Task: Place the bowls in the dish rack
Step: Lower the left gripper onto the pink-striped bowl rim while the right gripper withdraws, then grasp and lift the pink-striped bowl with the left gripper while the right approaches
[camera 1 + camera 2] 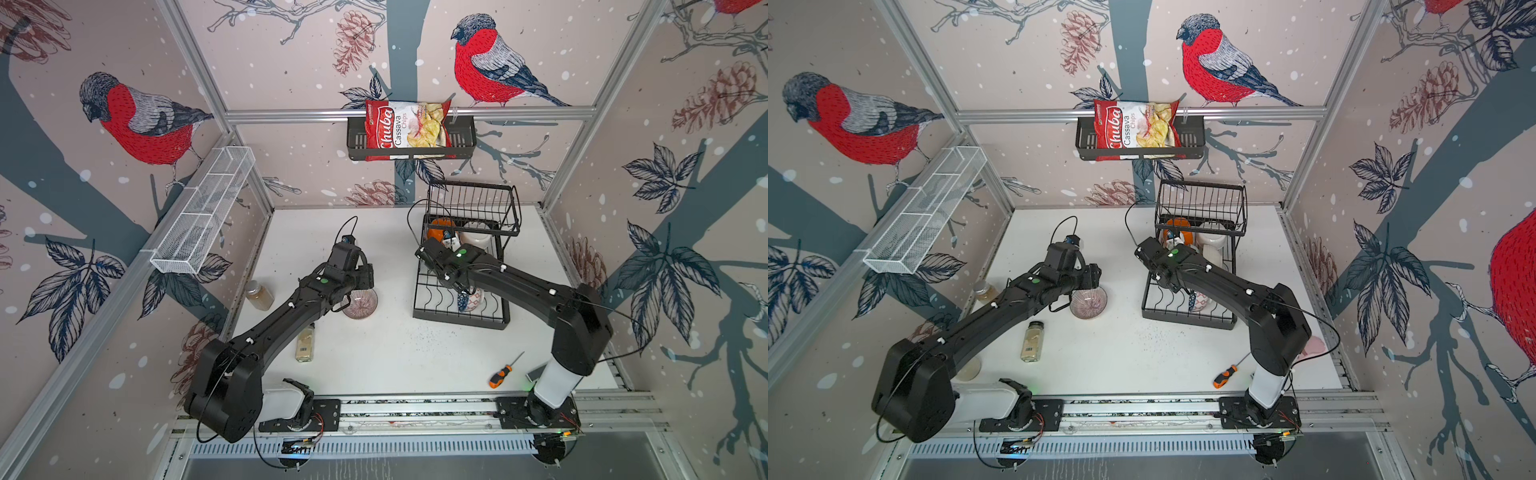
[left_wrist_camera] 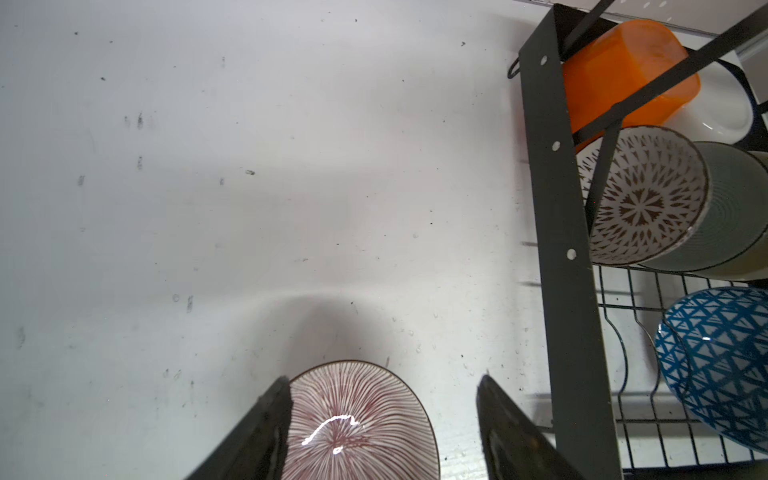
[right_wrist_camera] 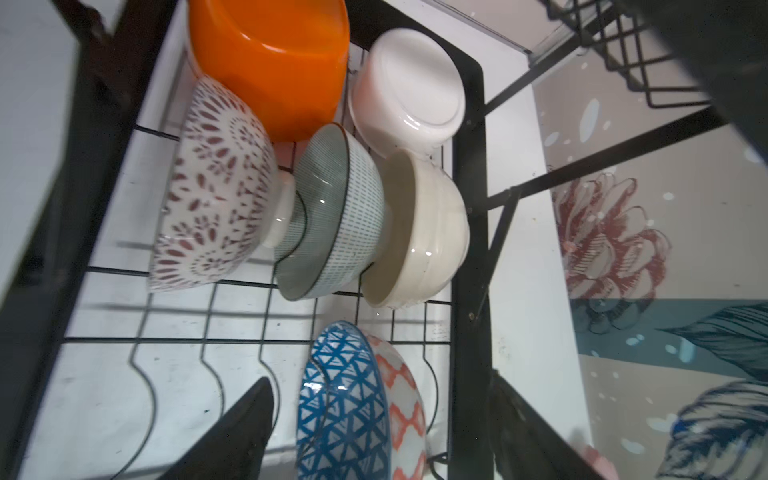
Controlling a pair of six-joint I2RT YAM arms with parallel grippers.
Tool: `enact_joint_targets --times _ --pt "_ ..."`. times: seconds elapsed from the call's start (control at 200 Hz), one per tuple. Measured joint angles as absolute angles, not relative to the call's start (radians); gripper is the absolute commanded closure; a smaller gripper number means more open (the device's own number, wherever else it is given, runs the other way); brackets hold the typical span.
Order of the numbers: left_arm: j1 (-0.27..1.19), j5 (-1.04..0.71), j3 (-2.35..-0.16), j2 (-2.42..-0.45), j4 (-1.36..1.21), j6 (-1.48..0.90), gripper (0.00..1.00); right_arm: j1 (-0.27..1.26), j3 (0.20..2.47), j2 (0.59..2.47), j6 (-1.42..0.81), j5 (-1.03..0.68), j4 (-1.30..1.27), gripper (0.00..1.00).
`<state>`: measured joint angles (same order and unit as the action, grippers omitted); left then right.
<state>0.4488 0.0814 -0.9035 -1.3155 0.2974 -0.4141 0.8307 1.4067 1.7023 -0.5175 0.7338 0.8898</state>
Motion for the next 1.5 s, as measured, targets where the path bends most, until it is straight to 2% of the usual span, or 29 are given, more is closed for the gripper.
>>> enact_joint_targets --times 0.53,0.795,1.271,1.501 --pt "0.396 0.177 -0.860 -1.247 0.416 -0.475 0.29 0.830 1.269 1.535 -0.377 0.374 0.549 0.19" --pt "0.394 0.178 -0.814 -1.244 0.436 -0.510 0.35 0.831 1.248 1.530 -0.350 0.225 0.438 0.19" --pt "0.394 0.134 -0.746 -1.299 0.436 -0.550 0.46 0.833 1.258 1.563 -0.339 0.117 0.351 0.19" --pt "0.394 0.134 -0.741 -1.332 0.430 -0.553 0.55 0.833 1.258 1.571 -0.337 0.097 0.342 0.19"
